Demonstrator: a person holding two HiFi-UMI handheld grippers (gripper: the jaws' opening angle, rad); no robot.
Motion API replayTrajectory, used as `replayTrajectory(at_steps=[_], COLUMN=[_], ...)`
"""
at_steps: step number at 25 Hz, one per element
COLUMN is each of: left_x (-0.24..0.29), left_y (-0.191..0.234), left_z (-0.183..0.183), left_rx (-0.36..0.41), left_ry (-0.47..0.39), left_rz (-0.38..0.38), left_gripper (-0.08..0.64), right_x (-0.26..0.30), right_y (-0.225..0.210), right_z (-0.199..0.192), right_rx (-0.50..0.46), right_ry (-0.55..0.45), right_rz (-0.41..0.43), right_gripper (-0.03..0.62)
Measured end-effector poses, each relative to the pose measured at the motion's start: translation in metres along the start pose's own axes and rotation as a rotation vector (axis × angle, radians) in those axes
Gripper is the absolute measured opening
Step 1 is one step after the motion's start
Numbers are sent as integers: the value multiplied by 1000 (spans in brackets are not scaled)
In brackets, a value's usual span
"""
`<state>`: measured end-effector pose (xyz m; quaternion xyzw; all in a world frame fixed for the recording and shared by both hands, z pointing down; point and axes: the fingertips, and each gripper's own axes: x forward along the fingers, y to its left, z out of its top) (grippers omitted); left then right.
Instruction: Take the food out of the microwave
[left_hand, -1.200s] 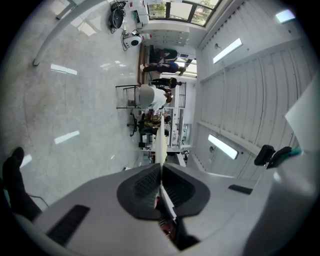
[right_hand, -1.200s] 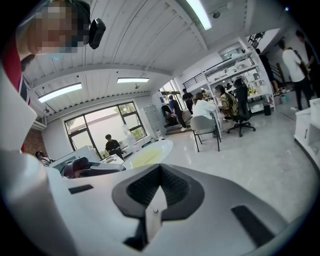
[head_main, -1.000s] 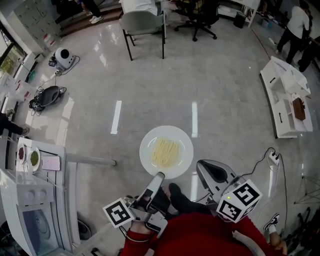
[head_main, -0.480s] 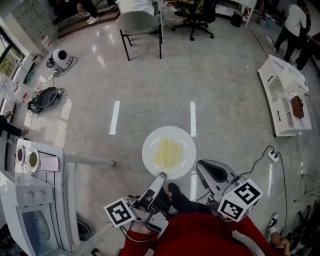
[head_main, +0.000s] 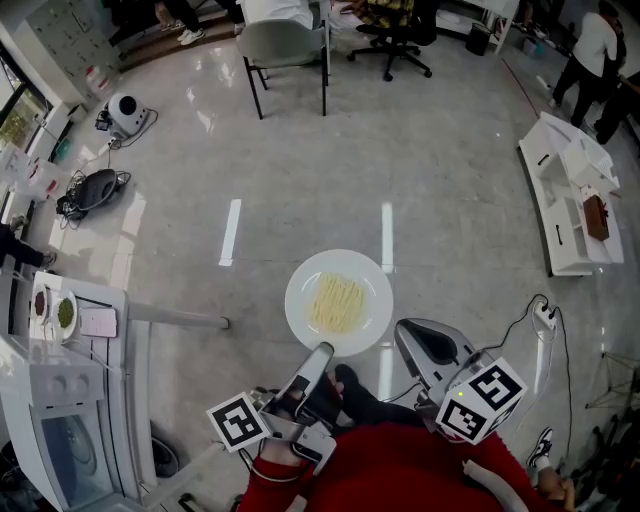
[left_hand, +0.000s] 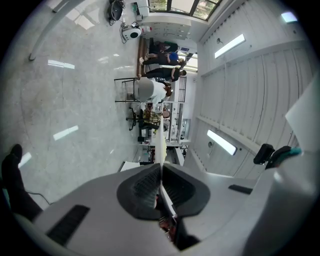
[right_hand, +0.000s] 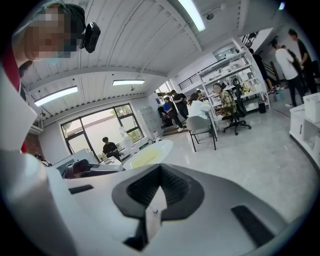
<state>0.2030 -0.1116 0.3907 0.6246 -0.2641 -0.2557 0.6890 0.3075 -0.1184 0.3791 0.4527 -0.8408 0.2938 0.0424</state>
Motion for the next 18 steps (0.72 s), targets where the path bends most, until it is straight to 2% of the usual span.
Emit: replayTrajectory(at_steps=[18], left_x=[-1], left_y=[-2], left_z=[-4], left_rx=[0], left_ry=[-1], left_rz=[-8], left_gripper=[18], right_x=[-4], right_y=[3], right_z=[-1], right_rx=[-27], right_ry=[6], right_rz=[1], right_gripper=[9])
